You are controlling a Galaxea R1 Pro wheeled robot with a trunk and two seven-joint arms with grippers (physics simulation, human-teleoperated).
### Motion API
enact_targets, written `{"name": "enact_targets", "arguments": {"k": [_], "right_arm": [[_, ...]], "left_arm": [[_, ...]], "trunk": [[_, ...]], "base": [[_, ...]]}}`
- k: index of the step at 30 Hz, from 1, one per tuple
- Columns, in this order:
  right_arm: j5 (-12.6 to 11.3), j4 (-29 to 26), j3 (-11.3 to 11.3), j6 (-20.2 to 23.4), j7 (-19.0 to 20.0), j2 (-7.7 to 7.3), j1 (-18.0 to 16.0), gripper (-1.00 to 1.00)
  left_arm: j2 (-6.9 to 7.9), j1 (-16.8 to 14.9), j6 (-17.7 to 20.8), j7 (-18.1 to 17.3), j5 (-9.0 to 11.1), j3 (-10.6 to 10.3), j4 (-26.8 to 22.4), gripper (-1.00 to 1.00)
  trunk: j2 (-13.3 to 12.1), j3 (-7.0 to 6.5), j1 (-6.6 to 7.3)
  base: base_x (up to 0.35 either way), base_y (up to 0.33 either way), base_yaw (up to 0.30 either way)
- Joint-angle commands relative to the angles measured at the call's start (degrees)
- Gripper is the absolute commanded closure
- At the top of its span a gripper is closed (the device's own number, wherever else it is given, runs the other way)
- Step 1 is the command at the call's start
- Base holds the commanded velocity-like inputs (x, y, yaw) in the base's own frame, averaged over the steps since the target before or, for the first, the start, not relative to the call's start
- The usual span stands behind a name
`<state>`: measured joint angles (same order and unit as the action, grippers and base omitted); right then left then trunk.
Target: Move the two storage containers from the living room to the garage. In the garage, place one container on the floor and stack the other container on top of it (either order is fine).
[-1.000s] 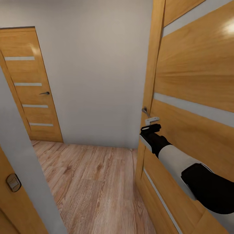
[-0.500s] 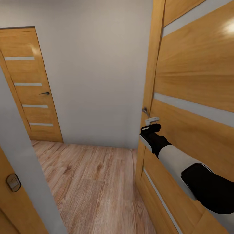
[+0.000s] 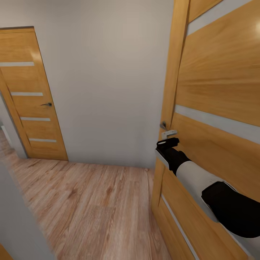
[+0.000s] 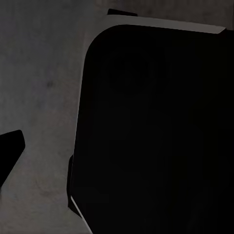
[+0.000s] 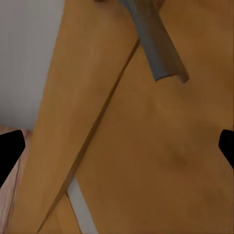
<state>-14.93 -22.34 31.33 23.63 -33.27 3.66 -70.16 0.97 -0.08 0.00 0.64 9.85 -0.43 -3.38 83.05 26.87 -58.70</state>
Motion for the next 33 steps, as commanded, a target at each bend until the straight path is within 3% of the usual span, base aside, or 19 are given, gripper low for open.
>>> {"name": "enact_targets", "arguments": {"k": [1,12,21,28,33], "right_arm": [[-0.46,-0.07,0.49,0.37,-0.39,-0.05,-0.06,-1.0],[-0.42,0.87,0.56,-0.71,-0.39,-1.11,-0.06,-1.0],[-0.71,1.07,0.57,-1.3,-0.26,-6.71,-0.06,-1.0],[-0.71,1.07,0.57,-1.63,0.65,-9.22,-0.06,-1.0],[-0.71,1.3,0.57,-2.03,0.81,-9.76,-0.06,-1.0]], "left_arm": [[0.0,-0.01,0.0,0.07,0.43,-0.07,-0.05,-1.0],[0.08,-0.01,0.0,0.1,0.43,-0.02,-0.05,-1.0],[0.02,-0.01,-0.01,0.08,0.43,-0.01,-0.05,-1.0],[0.0,-0.01,-0.03,0.07,0.43,-0.01,-0.05,-1.0],[0.0,-0.01,-0.05,0.07,0.43,-0.01,-0.05,-1.0]], "trunk": [[0.03,0.06,-0.03],[0.03,0.06,-0.03],[0.03,0.06,-0.03],[0.03,0.06,-0.03],[0.03,0.06,-0.03]], "base": [[0.209,0.0,0.0],[0.03,0.0,0.0],[0.0,0.0,0.0],[0.0,0.0,0.0],[0.0,0.0,0.0]]}}
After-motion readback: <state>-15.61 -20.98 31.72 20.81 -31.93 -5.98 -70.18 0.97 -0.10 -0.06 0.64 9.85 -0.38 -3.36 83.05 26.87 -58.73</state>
